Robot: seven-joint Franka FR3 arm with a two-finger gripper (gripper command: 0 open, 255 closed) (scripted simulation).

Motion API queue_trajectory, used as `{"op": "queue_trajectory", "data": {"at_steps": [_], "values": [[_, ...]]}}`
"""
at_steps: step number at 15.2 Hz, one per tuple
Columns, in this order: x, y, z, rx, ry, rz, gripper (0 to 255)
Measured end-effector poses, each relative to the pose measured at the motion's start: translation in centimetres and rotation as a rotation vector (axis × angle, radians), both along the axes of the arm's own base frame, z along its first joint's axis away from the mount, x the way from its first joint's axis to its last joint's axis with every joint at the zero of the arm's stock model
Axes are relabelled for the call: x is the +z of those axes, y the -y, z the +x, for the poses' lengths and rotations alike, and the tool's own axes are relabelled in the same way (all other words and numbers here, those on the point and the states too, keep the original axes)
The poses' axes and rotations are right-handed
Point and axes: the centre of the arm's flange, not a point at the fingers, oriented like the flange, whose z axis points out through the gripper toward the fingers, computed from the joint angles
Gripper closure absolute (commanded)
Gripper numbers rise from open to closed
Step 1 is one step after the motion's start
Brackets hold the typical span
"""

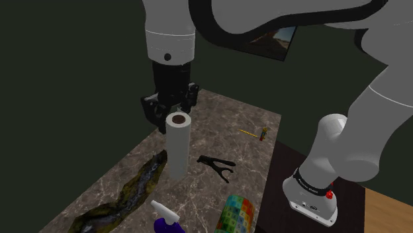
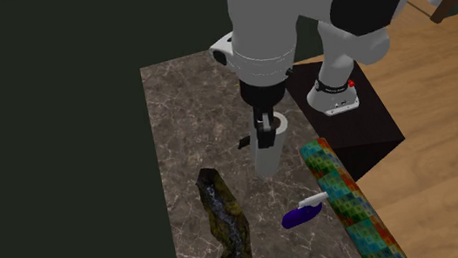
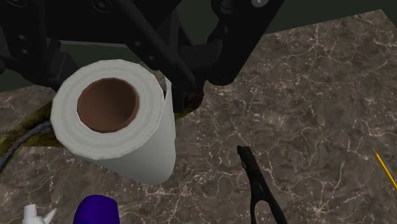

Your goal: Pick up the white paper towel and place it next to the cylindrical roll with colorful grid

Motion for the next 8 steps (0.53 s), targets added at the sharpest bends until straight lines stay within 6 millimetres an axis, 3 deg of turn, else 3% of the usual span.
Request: {"op": "queue_trajectory", "data": {"at_steps": [8], "values": [[-4.1, -0.1, 0.0, 0.000, 0.000, 0.000, 255]]}}
